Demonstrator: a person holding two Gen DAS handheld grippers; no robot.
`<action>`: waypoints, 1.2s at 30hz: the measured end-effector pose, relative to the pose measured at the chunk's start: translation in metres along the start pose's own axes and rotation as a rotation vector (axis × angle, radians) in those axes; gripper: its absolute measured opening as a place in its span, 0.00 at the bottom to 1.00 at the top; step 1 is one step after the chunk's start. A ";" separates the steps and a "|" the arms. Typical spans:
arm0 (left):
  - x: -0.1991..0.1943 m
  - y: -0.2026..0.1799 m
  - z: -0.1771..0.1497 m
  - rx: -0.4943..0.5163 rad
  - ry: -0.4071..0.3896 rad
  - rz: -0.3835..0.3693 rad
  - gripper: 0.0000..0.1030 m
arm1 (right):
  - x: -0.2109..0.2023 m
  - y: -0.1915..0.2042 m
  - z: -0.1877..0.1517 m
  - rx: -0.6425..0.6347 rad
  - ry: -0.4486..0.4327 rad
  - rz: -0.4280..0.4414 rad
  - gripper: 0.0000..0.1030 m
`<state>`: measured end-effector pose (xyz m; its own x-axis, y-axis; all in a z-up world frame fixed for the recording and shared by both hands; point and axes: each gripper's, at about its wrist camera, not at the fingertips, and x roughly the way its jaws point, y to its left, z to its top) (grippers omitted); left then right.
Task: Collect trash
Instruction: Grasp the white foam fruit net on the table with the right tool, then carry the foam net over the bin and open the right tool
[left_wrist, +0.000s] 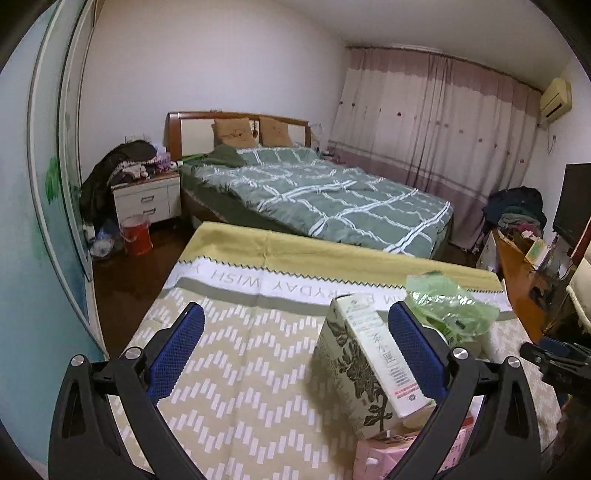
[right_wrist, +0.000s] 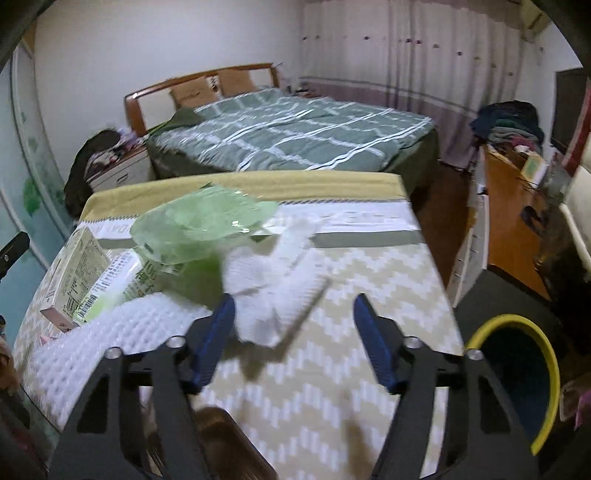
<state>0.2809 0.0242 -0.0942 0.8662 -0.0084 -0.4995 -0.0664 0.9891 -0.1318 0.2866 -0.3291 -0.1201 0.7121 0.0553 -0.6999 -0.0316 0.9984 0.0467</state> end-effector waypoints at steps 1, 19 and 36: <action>0.001 0.001 -0.001 -0.003 -0.002 -0.001 0.95 | 0.008 0.004 0.002 -0.011 0.016 0.009 0.55; 0.007 -0.001 -0.009 -0.010 0.026 -0.043 0.95 | 0.023 0.007 -0.001 -0.001 0.076 0.056 0.03; 0.006 -0.007 -0.011 -0.006 0.026 -0.055 0.95 | -0.068 -0.032 0.021 0.154 -0.161 0.094 0.02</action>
<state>0.2807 0.0153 -0.1055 0.8557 -0.0661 -0.5133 -0.0227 0.9861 -0.1649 0.2537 -0.3649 -0.0587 0.8139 0.1330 -0.5656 -0.0043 0.9748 0.2232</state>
